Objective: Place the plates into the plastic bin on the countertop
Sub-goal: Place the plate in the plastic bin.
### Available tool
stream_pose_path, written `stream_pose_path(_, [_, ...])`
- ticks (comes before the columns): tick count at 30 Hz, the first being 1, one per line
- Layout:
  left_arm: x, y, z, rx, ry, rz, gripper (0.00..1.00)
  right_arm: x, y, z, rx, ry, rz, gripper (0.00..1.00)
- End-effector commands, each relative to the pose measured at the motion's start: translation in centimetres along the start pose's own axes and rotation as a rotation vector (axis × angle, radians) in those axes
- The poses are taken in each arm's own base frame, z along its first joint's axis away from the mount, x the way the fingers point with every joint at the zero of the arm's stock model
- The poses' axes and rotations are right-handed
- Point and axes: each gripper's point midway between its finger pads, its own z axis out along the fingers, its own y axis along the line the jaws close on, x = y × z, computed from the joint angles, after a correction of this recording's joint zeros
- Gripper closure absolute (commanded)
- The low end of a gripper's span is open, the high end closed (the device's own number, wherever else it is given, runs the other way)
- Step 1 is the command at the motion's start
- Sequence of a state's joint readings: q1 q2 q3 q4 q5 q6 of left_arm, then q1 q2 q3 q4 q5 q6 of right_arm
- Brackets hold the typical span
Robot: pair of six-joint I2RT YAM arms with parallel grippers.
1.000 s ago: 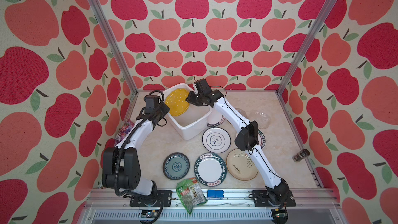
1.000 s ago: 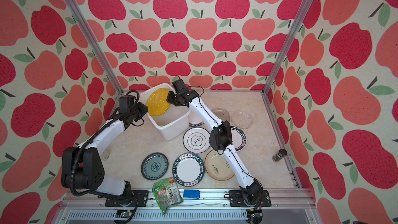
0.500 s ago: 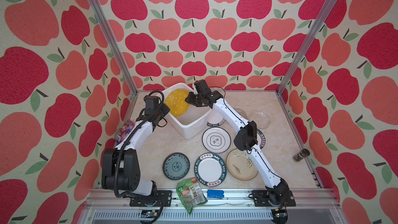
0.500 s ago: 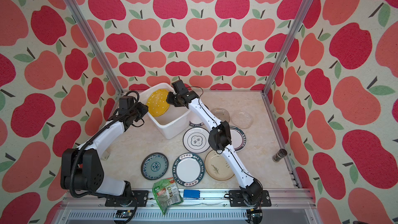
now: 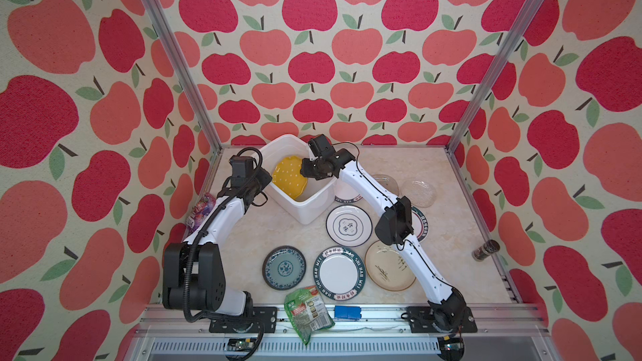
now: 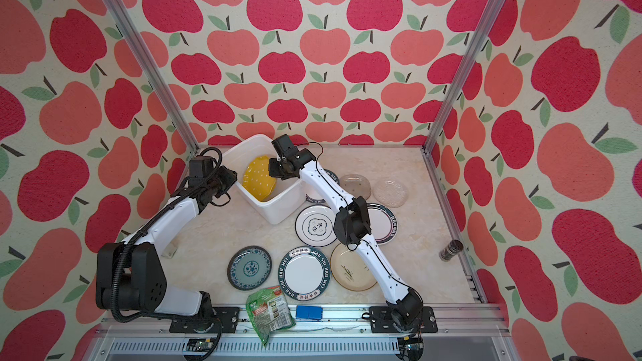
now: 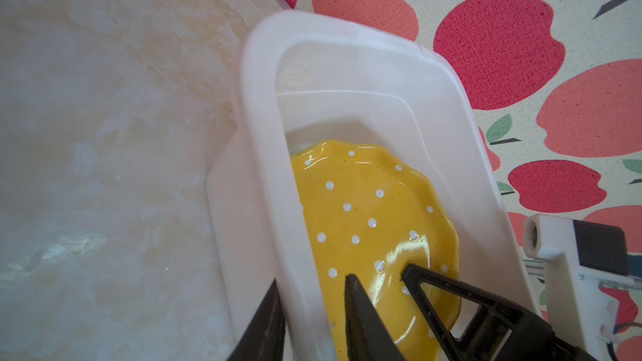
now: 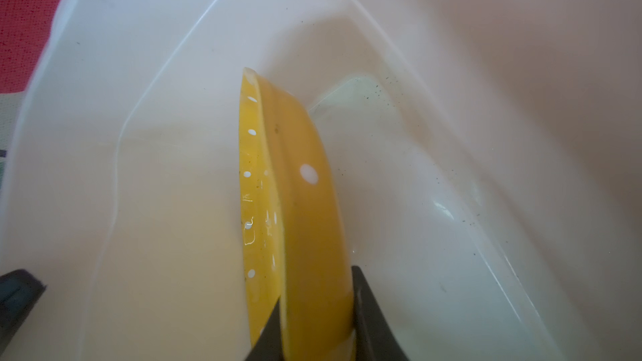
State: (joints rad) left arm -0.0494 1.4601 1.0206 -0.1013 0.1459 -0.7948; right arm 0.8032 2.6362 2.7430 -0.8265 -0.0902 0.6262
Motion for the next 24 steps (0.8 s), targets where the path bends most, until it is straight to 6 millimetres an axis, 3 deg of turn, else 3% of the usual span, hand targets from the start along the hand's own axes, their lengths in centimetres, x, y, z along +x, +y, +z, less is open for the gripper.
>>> stream_pose_path(1, [0.1, 0.1, -0.3, 0.012, 0.003, 0.016, 0.69, -1.3, 3.1, -1.3, -0.090, -0.051, -0.038, 1.00])
stream_pose_path(11, [0.1, 0.0, -0.3, 0.019, 0.012, 0.024, 0.68, 0.2, 2.7, -0.3, -0.092, 0.005, -0.023, 0.89])
stream_pose_path(17, [0.2, 0.3, -0.1, 0.023, 0.006, 0.008, 0.68, 1.0, 2.6, -0.1, -0.106, 0.044, -0.016, 0.76])
stream_pose_path(20, [0.3, 0.3, 0.0, 0.027, 0.004, 0.002, 0.68, 1.3, 2.7, -0.1, -0.122, 0.060, -0.007, 0.63])
stream_pose_path(24, [0.3, 0.2, 0.0, 0.029, 0.002, -0.005, 0.68, 1.6, 2.6, 0.1, -0.141, 0.081, 0.016, 0.58])
